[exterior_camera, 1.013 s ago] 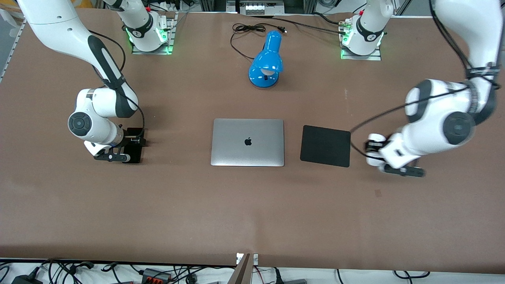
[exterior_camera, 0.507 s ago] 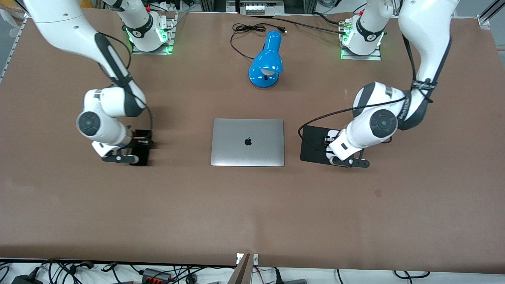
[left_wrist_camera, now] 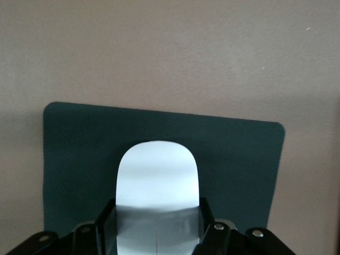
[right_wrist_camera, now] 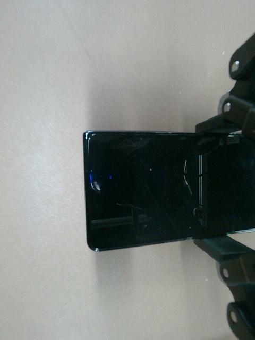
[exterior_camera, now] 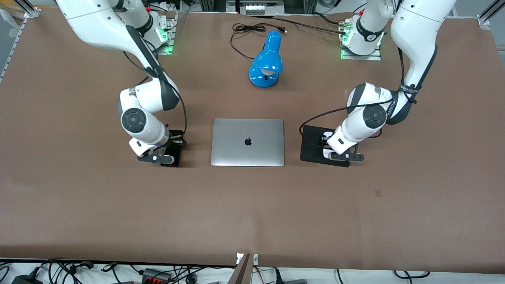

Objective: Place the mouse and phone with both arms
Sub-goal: 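Carry the phone toward the laptop while the left gripper carries mouse onto pad, then release the phone beside the laptop while the left gripper releases the mouse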

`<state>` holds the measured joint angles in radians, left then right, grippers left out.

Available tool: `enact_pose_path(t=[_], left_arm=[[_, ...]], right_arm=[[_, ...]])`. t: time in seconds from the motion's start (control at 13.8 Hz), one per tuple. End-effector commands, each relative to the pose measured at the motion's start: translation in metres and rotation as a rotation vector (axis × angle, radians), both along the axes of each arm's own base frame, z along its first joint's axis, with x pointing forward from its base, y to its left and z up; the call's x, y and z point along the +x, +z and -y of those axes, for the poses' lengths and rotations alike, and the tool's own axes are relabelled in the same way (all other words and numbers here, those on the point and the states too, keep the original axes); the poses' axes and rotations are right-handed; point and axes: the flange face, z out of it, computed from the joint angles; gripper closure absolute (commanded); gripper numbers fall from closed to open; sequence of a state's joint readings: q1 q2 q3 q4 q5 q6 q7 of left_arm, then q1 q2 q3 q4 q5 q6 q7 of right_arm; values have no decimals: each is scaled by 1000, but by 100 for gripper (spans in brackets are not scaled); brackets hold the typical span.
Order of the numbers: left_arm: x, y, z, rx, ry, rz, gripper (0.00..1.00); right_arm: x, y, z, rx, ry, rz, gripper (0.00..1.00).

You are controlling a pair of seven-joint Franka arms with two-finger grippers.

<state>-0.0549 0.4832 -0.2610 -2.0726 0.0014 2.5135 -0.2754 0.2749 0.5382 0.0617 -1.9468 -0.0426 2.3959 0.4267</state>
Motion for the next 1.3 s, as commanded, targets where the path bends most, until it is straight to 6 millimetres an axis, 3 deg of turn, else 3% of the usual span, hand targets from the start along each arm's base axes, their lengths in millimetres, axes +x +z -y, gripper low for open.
enact_pose_path(t=[0.0,0.29,0.43,0.51,0.58,0.72,0.8,0.94,1.09,1.23], left_arm=[[0,0,-4,8,31,10,55],[-2,-8,-5,10,42,-5,52],[-2,-10,-6,11,55,-11,51],[-2,-10,-6,11,57,-11,43],[-2,-10,-6,11,57,-11,31],[-2,-10,-7,11,60,-11,0],[-1,-9,-7,11,60,-9,0],[-1,-6,-8,14,60,-13,0],[3,9,-10,22,59,-16,0],[13,37,-14,39,59,-42,0]], right_arm=[[4,-4,-9,4,1,13,64],[5,-20,-14,15,27,38,64],[1,-23,-29,27,48,63,64],[1,-25,-30,29,48,68,52],[2,-25,-30,30,36,71,1],[4,-19,-33,34,32,80,0],[12,-2,-31,38,23,98,0],[33,73,-21,56,-58,179,0],[62,146,17,48,-136,198,0],[85,200,59,22,-203,155,0]])
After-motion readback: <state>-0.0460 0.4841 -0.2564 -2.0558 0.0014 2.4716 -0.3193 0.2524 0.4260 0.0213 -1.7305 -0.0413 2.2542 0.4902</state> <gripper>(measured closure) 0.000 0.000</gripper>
